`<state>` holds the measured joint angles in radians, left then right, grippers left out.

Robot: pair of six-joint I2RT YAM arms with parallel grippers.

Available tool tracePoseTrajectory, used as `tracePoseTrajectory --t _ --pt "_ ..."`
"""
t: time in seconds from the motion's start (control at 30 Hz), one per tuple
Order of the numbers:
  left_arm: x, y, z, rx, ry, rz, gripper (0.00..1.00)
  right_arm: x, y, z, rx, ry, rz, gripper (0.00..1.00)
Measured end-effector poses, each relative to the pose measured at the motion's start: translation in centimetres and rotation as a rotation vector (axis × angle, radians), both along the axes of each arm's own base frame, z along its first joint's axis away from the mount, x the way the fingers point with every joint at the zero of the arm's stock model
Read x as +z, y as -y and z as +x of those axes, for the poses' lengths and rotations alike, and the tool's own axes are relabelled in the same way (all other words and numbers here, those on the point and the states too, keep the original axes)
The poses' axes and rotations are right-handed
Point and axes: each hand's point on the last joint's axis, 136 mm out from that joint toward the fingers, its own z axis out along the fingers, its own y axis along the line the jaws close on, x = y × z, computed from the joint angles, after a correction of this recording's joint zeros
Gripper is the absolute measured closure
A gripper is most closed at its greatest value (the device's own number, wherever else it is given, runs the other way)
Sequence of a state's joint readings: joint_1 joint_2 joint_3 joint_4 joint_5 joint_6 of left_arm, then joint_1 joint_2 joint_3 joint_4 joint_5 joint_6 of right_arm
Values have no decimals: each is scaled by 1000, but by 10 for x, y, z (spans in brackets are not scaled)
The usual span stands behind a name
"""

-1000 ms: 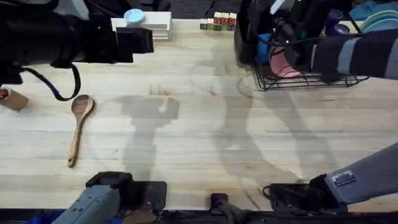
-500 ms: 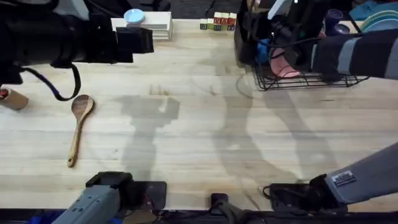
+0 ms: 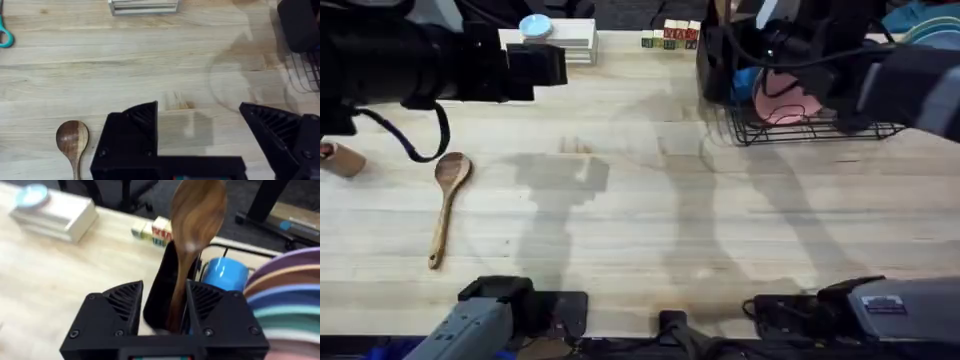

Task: Pick up the spoon on the table one by one and put them onto the rack

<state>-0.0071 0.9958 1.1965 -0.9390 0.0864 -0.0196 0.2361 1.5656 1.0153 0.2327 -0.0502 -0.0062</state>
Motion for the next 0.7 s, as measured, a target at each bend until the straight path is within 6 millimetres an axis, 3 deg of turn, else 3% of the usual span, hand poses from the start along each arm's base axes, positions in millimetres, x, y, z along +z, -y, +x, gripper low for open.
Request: tracePoseTrajectory --t 0.3,0.43,0.47,0.7 --pt "0 0 0 0 0 0 7 35 13 -54 28 -46 -70 277" --pt "0 0 0 1 -1 1 8 48 19 -81 34 -66 -87 37" --pt "-2 -2 -2 7 -13 7 8 54 24 -101 37 -85 -95 8" --pt "-21 -23 -21 93 -120 76 8 75 32 -133 38 -64 -94 8"
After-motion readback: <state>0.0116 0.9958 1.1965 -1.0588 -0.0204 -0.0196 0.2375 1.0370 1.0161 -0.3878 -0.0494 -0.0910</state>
